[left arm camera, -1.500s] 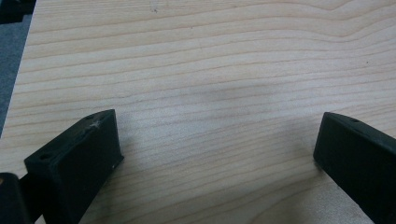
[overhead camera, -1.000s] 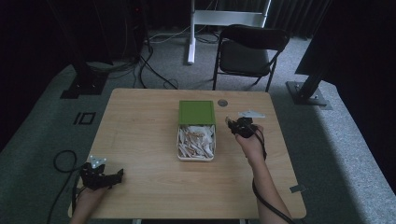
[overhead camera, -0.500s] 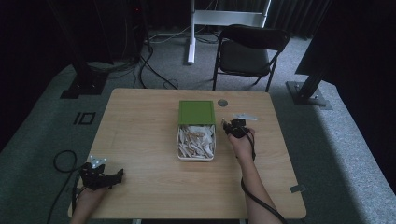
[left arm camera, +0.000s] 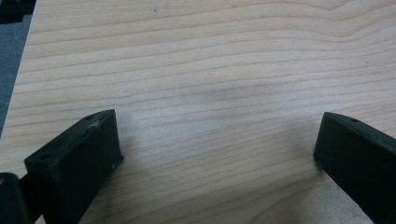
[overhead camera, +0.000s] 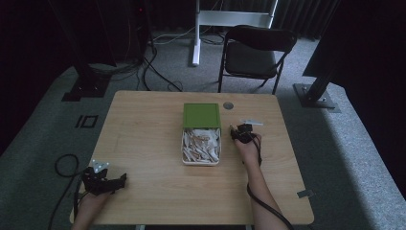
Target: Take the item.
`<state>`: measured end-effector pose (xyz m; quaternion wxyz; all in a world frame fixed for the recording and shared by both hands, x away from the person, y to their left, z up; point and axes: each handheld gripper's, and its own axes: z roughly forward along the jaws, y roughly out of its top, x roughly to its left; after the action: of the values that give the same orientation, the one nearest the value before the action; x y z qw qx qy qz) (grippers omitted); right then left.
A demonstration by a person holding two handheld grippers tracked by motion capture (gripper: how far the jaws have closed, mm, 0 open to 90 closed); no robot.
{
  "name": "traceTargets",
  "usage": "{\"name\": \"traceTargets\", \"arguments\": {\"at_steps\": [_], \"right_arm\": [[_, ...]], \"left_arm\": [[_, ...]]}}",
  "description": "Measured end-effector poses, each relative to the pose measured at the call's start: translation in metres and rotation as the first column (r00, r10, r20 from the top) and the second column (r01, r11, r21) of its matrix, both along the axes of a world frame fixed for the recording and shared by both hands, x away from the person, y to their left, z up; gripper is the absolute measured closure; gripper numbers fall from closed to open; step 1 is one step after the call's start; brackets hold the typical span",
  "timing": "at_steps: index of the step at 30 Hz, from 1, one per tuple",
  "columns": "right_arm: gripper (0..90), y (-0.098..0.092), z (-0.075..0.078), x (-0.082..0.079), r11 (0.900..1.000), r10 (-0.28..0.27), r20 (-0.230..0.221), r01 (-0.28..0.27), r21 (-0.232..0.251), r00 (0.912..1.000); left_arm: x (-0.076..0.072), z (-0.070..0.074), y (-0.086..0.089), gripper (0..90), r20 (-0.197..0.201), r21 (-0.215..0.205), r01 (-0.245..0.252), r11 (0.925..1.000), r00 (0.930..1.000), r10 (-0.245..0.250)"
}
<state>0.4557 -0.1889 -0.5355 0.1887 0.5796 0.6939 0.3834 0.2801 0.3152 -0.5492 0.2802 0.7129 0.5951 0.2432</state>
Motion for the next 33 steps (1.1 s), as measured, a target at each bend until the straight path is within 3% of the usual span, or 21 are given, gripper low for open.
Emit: {"name": "traceTargets", "arguments": {"at_steps": [2, 4, 6, 8, 10, 15, 25, 29, 33], "right_arm": [[74.1, -0.001, 0.000, 0.001, 1.000, -0.001, -0.021, 0.002, 0.003, 0.9998], [70.8, -0.004, 0.002, 0.002, 0.999, -0.025, -0.011, 0.025, -0.024, 0.9996], [65.6, -0.007, 0.001, 0.003, 0.999, -0.033, -0.029, 0.033, -0.005, 0.9990], [59.6, -0.010, 0.000, 0.003, 0.999, -0.036, -0.025, 0.035, -0.036, 0.9990], [53.6, -0.013, 0.000, 0.003, 0.999, -0.038, -0.034, 0.037, -0.025, 0.9987], [41.4, -0.024, 0.001, -0.001, 0.997, -0.046, -0.033, 0.044, -0.059, 0.9984], [31.8, -0.044, 0.001, -0.017, 0.997, -0.046, -0.029, 0.044, -0.062, 0.9985], [26.5, -0.053, 0.001, -0.025, 0.997, -0.065, -0.028, 0.064, -0.034, 0.9975], [21.3, -0.062, 0.000, -0.034, 0.997, -0.055, -0.029, 0.053, -0.063, 0.9981]], "left_arm": [[0.000, 0.000, 0.000, 1.4, 0.000, 0.000, 0.000, 1.0000, 1.0000, 0.000], [0.000, 0.000, 0.000, 1.4, 0.000, 0.000, 0.000, 1.0000, 1.0000, 0.000], [0.000, 0.000, 0.000, 1.4, 0.000, 0.000, 0.000, 1.0000, 1.0000, 0.000], [0.000, 0.000, 0.000, 1.4, 0.000, 0.000, 0.000, 1.0000, 1.0000, 0.000], [0.000, 0.000, 0.000, 1.4, 0.000, 0.000, 0.000, 1.0000, 1.0000, 0.000], [0.000, 0.000, 0.000, 1.4, 0.001, 0.000, 0.000, 1.0000, 1.0000, 0.000], [0.000, 0.000, 0.000, 1.4, 0.000, 0.000, 0.000, 1.0000, 1.0000, 0.000], [0.000, 0.000, 0.000, 1.4, 0.000, 0.000, 0.000, 1.0000, 1.0000, 0.000], [0.000, 0.000, 0.000, 1.4, 0.000, 0.000, 0.000, 1.0000, 1.0000, 0.000]]}}
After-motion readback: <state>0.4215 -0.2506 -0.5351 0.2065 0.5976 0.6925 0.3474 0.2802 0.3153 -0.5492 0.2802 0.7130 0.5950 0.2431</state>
